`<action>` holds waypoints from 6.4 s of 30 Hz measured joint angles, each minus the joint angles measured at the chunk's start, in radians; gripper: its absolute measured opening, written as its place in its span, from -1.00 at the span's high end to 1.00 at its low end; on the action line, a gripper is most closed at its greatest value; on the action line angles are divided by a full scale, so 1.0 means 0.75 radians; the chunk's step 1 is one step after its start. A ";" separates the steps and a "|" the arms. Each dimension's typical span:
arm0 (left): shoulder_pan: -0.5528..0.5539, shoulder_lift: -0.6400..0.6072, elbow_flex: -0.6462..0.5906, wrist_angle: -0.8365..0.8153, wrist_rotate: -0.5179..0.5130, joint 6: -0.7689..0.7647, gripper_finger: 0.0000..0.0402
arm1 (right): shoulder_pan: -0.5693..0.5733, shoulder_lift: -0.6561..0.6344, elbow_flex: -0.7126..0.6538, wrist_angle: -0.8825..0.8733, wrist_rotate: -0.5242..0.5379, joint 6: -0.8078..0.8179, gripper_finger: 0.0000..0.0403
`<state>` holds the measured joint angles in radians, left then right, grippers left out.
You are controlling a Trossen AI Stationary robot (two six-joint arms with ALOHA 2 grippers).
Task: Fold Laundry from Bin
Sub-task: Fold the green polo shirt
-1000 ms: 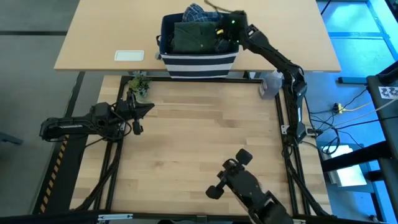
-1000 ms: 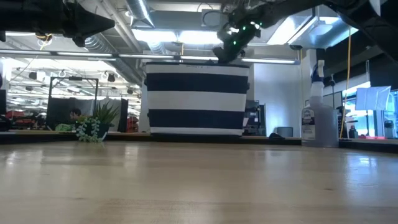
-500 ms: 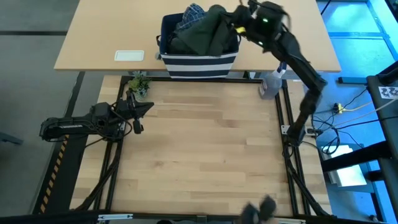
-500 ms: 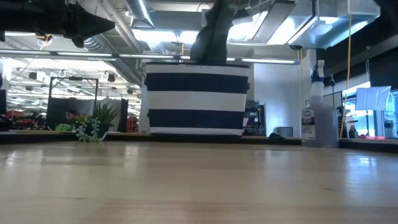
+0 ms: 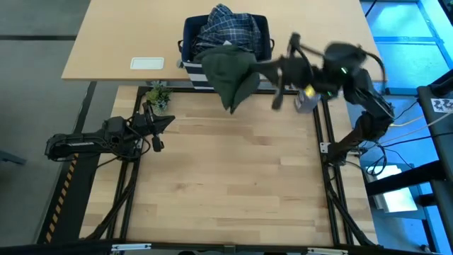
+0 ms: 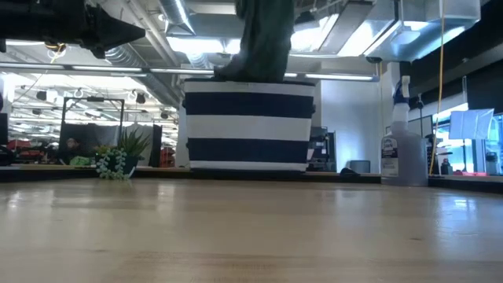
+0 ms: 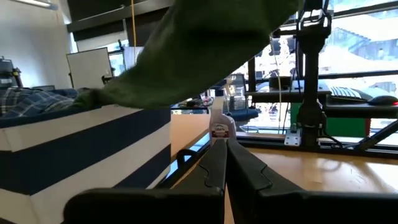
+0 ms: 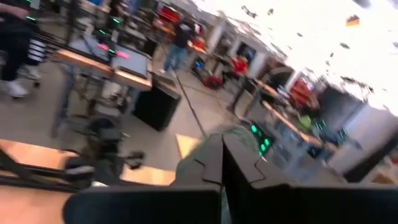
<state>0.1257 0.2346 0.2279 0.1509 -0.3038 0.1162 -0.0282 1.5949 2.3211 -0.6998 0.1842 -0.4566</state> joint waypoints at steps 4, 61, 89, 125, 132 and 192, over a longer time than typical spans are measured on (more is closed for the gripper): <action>0.000 0.000 0.000 0.000 0.000 0.000 1.00 | 0.225 -0.021 0.000 0.015 0.111 -0.071 1.00; -0.145 0.345 0.000 0.017 0.103 -0.398 1.00 | 0.754 -0.354 -2.235 0.652 -0.122 1.627 1.00; -0.148 0.467 0.001 0.112 0.102 -0.422 1.00 | 0.490 -0.380 -1.535 0.074 0.854 0.957 -0.15; -0.149 0.467 0.001 0.113 0.103 -0.388 1.00 | -0.860 -0.076 -1.484 0.957 -0.094 0.212 0.00; -0.149 0.467 0.001 0.112 0.103 -0.387 1.00 | -0.862 -0.083 -1.484 0.966 -0.082 0.181 0.67; -0.289 0.745 -0.001 0.130 0.070 -0.401 1.00 | 0.352 -0.143 -1.832 0.390 -0.340 0.738 0.53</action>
<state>-0.0914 0.7932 0.2276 0.2481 -0.2514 -0.1846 0.2359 1.4875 0.9470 -0.4076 -0.0708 0.0971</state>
